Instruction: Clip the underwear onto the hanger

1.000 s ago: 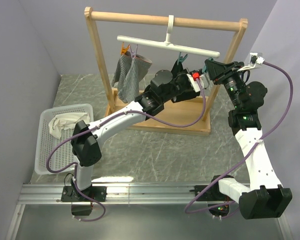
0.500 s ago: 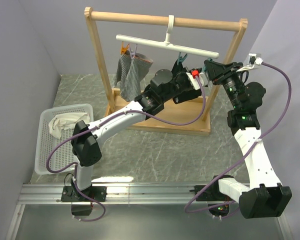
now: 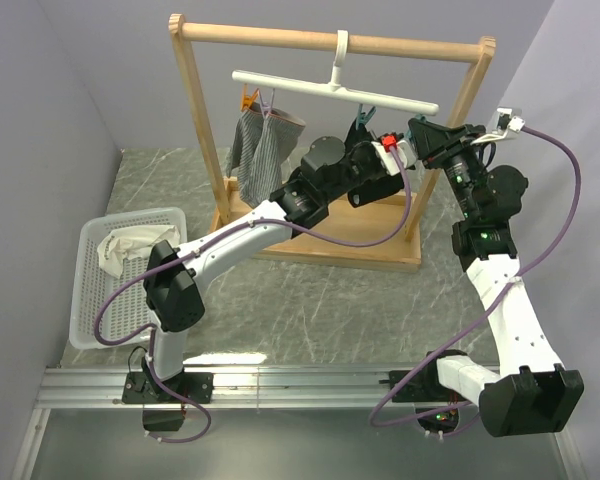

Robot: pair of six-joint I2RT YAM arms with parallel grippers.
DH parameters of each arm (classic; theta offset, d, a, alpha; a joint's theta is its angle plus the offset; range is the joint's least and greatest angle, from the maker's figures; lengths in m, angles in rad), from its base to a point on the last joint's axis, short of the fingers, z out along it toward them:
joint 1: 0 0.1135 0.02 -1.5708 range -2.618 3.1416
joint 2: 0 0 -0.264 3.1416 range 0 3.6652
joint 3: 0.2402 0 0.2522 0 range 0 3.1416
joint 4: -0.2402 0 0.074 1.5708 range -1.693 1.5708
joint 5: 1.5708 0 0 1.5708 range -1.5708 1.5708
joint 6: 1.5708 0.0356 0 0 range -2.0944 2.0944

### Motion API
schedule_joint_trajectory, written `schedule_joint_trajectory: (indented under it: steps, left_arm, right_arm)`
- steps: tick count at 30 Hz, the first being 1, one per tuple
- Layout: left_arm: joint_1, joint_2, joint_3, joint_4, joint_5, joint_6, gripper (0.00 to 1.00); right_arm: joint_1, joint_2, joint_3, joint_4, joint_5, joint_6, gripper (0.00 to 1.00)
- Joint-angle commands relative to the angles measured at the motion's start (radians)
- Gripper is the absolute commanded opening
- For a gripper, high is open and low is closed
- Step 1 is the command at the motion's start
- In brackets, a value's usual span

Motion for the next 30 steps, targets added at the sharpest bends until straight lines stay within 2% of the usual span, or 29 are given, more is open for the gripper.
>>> schedule_joint_trajectory:
  steps: [1,30]
  left_arm:
    - [-0.002,0.002,0.059,0.031,-0.002,-0.043,0.01]
    - [0.001,0.002,0.084,0.022,-0.013,-0.072,0.01]
  right_arm:
    - [0.022,-0.004,-0.015,0.067,0.023,-0.007,0.00]
    - [0.043,-0.014,-0.081,0.136,0.053,-0.127,0.00]
